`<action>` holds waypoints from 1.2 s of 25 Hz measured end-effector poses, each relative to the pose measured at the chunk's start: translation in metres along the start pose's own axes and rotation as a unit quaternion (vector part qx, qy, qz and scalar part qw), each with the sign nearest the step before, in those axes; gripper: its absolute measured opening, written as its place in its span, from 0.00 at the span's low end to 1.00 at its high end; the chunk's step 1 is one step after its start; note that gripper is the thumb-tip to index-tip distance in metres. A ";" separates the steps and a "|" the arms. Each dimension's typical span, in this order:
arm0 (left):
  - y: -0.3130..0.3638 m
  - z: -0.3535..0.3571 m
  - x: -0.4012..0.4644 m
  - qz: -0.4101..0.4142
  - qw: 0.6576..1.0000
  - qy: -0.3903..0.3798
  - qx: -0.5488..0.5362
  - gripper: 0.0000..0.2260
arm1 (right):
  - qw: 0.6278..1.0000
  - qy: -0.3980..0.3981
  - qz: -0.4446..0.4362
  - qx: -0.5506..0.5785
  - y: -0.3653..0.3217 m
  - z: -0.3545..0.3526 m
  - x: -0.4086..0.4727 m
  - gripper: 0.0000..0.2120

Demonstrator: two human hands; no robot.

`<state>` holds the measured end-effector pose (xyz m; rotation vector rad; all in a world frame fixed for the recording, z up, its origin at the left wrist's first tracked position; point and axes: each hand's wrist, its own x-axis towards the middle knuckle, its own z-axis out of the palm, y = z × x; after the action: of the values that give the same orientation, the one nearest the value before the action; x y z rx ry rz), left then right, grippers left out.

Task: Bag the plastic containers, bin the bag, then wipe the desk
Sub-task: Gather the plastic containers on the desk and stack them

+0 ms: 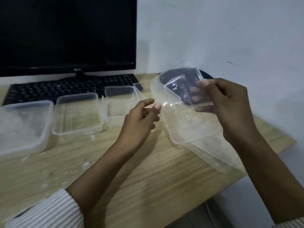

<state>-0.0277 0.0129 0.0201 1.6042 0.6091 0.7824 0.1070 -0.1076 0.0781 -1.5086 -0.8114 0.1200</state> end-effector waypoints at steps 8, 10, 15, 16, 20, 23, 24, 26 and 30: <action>0.010 -0.121 -0.021 0.007 0.987 0.139 0.081 0.16 | 0.982 -0.167 0.083 0.028 -0.005 0.109 0.005 0.16; 0.006 -0.151 -0.024 0.006 0.976 0.177 0.123 0.15 | 0.971 -0.218 0.096 0.005 -0.007 0.144 0.011 0.17; -0.005 -0.205 -0.006 -0.012 0.951 0.219 0.218 0.18 | 0.946 -0.278 0.024 -0.166 -0.004 0.218 0.039 0.16; -0.006 -0.212 -0.002 -0.011 0.945 0.221 0.240 0.17 | 0.939 -0.290 0.017 -0.184 -0.002 0.229 0.045 0.17; -0.012 -0.227 0.015 -0.016 0.921 0.205 0.332 0.17 | 0.900 -0.343 -0.010 -0.269 0.006 0.261 0.065 0.16; -0.019 -0.230 0.022 -0.027 0.909 0.172 0.379 0.19 | 0.883 -0.354 -0.030 -0.306 0.011 0.274 0.074 0.10; -0.019 -0.228 0.022 -0.026 0.907 0.165 0.387 0.19 | 0.878 -0.355 -0.036 -0.318 0.011 0.274 0.075 0.10; -0.019 -0.227 0.022 -0.023 0.903 0.154 0.401 0.20 | 0.869 -0.359 -0.043 -0.339 0.013 0.276 0.077 0.10; -0.021 -0.225 0.013 0.009 0.890 0.138 0.434 0.23 | 0.858 -0.359 -0.046 -0.365 0.020 0.280 0.080 0.11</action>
<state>-0.1913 0.1689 0.0206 2.3212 1.2773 0.8050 0.0239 0.1706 0.0520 -2.1723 -1.6599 0.3452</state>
